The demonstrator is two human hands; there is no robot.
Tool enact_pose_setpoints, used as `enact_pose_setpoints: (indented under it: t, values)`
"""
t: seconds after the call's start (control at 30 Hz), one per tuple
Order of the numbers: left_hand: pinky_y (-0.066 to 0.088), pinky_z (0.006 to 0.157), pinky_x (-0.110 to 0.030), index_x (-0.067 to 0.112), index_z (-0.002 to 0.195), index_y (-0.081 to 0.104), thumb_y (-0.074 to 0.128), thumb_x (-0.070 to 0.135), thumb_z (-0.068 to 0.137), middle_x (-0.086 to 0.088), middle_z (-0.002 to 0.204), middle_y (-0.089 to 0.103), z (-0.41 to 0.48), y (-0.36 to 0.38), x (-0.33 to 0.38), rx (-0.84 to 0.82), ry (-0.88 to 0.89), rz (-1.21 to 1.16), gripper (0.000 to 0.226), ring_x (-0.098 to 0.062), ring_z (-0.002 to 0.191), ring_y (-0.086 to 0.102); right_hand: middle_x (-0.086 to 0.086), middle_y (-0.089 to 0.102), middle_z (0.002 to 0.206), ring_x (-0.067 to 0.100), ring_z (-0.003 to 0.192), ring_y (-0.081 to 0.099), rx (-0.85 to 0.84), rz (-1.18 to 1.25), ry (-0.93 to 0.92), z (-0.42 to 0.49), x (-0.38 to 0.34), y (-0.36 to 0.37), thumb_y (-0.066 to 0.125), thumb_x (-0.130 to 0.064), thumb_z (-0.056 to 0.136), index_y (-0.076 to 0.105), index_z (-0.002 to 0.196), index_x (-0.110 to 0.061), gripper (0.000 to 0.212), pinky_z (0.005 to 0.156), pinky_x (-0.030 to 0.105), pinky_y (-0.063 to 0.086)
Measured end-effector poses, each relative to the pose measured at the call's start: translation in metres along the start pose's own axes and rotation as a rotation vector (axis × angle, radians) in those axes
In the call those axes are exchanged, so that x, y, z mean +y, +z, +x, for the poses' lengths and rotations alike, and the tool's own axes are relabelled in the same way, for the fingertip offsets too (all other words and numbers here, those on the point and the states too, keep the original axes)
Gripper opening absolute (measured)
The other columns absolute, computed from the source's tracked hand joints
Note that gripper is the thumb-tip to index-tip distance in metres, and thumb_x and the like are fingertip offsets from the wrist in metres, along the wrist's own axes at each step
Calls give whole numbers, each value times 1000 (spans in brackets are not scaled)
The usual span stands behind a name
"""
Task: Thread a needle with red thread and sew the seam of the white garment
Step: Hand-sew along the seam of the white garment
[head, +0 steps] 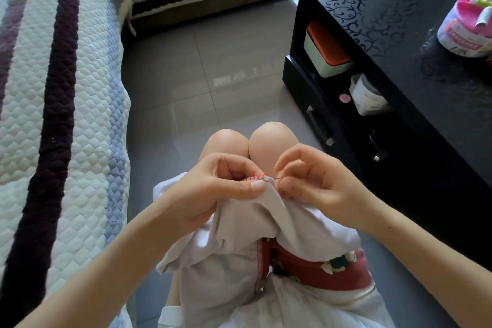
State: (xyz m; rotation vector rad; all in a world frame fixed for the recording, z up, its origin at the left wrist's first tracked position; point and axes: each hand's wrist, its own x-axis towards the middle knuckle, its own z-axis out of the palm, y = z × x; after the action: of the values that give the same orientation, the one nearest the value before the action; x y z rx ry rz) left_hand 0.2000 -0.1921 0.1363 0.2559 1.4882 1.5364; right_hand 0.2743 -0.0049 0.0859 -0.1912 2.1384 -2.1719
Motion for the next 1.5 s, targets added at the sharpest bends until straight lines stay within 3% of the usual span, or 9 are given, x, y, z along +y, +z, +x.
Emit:
enact_pose_setpoints:
  t: [0.2,0.4,0.67,0.9,1.1,1.2,1.27,1.4,1.5]
  values:
    - [52,65,-17,9,70,74,63,10,75,-10,79,72,0,0,-1,-11,26,8,12,-12,74,68,-6,68,79,17,71,63,80,-341,-214,2,6,-8,67,-24,83,73,83,-15,10,63,35,51]
    - [51,62,-16,6,66,73,65,1,69,-8,70,71,3,5,-3,68,70,-19,10,-11,66,68,-13,66,80,1,71,65,81,-329,-292,3,1,3,64,-12,82,73,87,-5,12,67,16,51]
    - [51,66,-16,8,68,72,72,3,68,-7,72,72,6,7,-12,187,121,12,5,-11,70,67,-1,72,83,14,81,71,92,-286,-185,-9,-7,4,63,-8,87,61,112,-10,25,79,29,56]
    - [50,65,-14,7,70,71,67,15,67,-3,70,72,9,13,-14,245,121,-10,10,-6,69,68,-2,74,88,9,80,70,419,-650,-466,-1,-8,21,67,-26,87,76,86,-14,15,60,34,56]
    - [51,65,-16,8,71,72,68,5,81,-6,72,71,12,14,-23,367,60,-3,11,-11,70,65,8,69,89,20,92,63,502,-717,-619,-1,-19,25,63,-14,87,70,73,-1,20,82,31,51]
    - [54,85,-37,11,72,74,69,8,84,-18,85,74,12,10,-33,407,18,-14,13,-30,87,69,8,70,87,19,93,68,410,-399,-535,-6,-38,22,55,-7,91,63,84,-5,11,91,35,51]
    - [49,95,-47,10,76,75,73,14,80,-23,94,72,10,10,-33,394,16,-40,6,-37,98,67,9,69,80,22,79,71,331,-143,-425,-9,-52,16,46,-7,98,52,89,-8,11,81,36,56]
    - [55,81,-28,5,78,73,70,20,74,-18,90,74,8,11,-28,308,93,-100,16,-22,86,69,7,50,58,18,47,48,313,80,-120,-3,-61,0,46,-20,96,46,82,-9,17,48,28,43]
    - [56,82,-29,-6,85,69,61,17,82,-25,93,71,6,15,-25,232,137,-140,24,-24,87,70,-8,43,53,7,46,37,259,-106,-3,4,-51,2,46,-17,92,49,79,-9,15,46,20,32]
